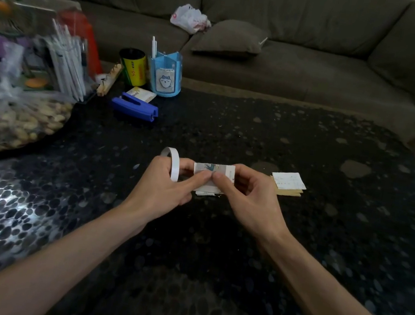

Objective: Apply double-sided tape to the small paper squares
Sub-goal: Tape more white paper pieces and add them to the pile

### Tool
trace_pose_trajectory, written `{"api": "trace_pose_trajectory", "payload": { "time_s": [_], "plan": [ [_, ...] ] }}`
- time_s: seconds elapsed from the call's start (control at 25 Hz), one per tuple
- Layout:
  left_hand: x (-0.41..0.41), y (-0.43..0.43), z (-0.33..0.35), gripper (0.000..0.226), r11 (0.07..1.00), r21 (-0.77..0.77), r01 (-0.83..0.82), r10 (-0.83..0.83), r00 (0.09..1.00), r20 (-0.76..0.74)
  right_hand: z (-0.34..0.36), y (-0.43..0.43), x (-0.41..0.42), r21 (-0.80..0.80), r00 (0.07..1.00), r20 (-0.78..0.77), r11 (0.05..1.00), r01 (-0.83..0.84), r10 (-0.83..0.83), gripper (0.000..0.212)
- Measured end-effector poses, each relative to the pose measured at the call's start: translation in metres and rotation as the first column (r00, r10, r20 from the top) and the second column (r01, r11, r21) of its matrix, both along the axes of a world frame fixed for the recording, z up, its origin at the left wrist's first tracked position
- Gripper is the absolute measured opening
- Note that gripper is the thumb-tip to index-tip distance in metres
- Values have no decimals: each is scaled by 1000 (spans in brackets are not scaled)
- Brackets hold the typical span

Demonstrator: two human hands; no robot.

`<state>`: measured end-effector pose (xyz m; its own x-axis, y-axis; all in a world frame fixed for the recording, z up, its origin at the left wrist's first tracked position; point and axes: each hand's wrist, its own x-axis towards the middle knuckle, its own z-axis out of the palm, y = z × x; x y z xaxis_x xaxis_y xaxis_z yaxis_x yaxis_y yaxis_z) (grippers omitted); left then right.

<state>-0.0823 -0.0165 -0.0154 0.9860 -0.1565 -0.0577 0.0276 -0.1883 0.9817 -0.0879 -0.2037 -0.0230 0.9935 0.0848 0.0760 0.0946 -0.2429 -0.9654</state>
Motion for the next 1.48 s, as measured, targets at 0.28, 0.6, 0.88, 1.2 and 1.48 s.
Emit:
{"api": "trace_pose_trajectory", "payload": {
  "time_s": [0.28,0.6,0.88,1.2,1.48],
  "plan": [
    [0,1,-1,18,1000,-3,12,-12,1000,10,0,-3,1,-17,999,21,999,43,-43,12],
    [-1,0,1,17,1000,2,-24,23,999,27,2,-3,1,39,997,35,996,75,-76,11],
    [1,1,-1,18,998,-3,-55,55,998,22,3,0,-1,92,999,-4,994,55,-55,13],
    [1,-1,-1,20,998,-31,-52,53,998,20,1,0,1,74,1000,-3,997,29,-29,14],
    [-1,-1,-2,20,1000,-5,-7,7,999,42,-1,1,1,21,998,8,998,60,-60,13]
  ]
}}
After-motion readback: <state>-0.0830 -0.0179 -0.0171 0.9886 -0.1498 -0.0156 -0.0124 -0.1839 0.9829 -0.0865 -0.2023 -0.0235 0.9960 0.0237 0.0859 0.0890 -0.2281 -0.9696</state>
